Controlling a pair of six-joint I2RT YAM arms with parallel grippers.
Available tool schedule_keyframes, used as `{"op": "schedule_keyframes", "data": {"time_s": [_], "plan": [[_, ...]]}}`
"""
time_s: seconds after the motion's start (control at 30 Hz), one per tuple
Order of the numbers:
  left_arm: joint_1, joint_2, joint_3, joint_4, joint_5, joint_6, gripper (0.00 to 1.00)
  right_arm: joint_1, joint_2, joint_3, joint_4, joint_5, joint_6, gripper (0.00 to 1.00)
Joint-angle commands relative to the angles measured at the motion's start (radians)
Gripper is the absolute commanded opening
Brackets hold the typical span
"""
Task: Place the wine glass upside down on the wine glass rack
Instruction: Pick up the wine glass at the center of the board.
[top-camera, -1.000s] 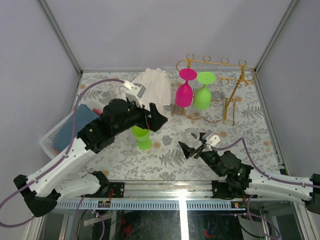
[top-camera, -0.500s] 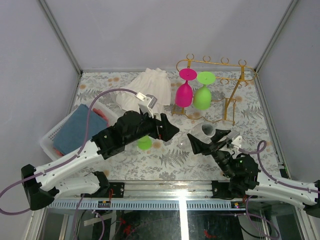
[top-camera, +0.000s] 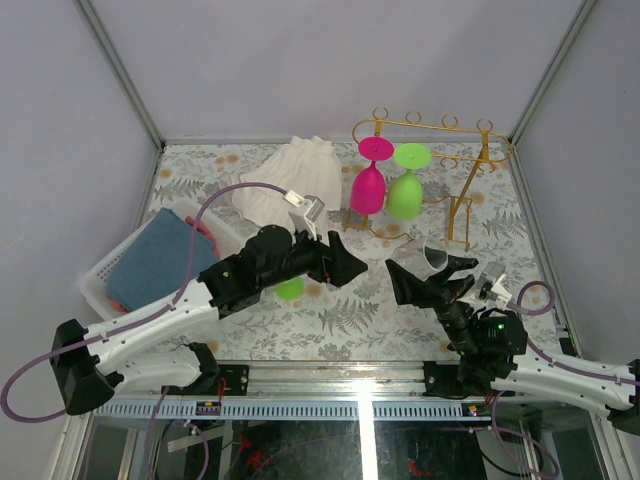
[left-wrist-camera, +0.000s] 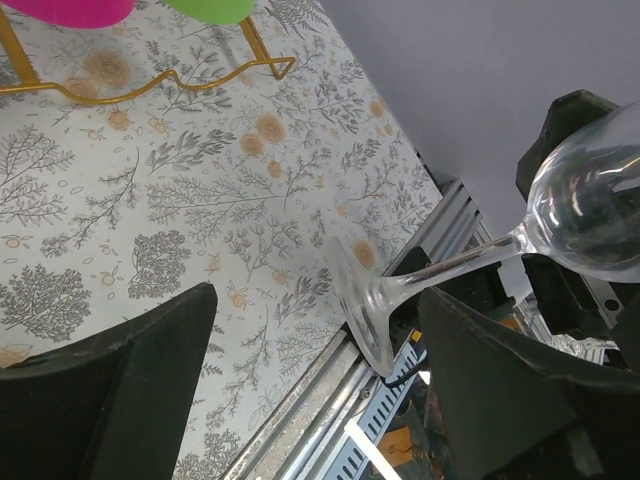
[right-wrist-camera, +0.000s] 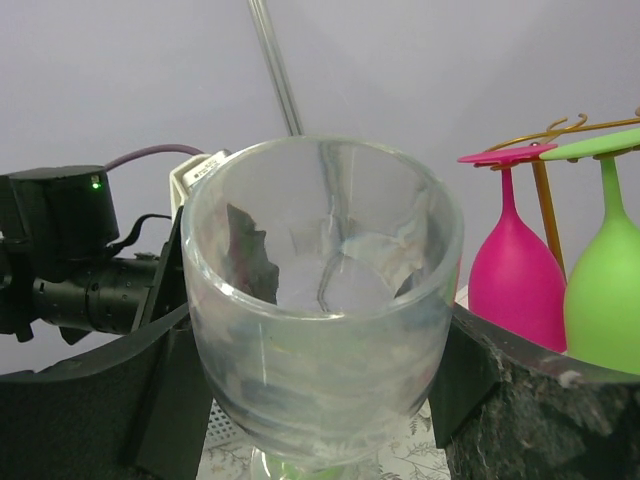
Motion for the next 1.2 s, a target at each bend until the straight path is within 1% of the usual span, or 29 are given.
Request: {"op": "schedule_keyframes", "data": {"time_s": [0.0, 0.13, 0.23, 0.5, 0.67, 0.97, 1.03, 1.17], "plan": [[-0.005, 0.016, -0.006, 0.113, 0.058, -0.021, 0.79, 0.003, 0.004, 0.035, 0.151, -0.032, 0.014, 0.0], [-0.01, 0.029, -0.006, 0.134, 0.087, -0.025, 0.72, 0.003, 0.009, 0.029, 0.176, -0.032, 0.01, 0.0], [-0.018, 0.037, -0.006, 0.144, 0.097, -0.03, 0.65, 0.003, 0.015, 0.027, 0.189, -0.064, 0.008, 0.0], [-0.029, 0.052, -0.003, 0.162, 0.107, -0.044, 0.41, 0.003, 0.033, 0.021, 0.206, -0.069, -0.002, 0.0], [-0.031, 0.058, -0.003, 0.164, 0.11, -0.048, 0.28, 0.003, 0.035, 0.015, 0.209, -0.066, -0.016, 0.0], [-0.032, 0.043, 0.003, 0.154, 0.098, -0.059, 0.0, 0.003, 0.043, 0.016, 0.162, -0.058, -0.054, 0.0], [-0.031, 0.034, 0.008, 0.146, 0.086, -0.059, 0.0, 0.003, 0.043, 0.016, 0.144, -0.057, -0.059, 0.03], [-0.031, 0.019, 0.032, 0.115, 0.061, -0.049, 0.0, 0.003, 0.039, 0.014, 0.093, -0.056, -0.066, 0.19]]}}
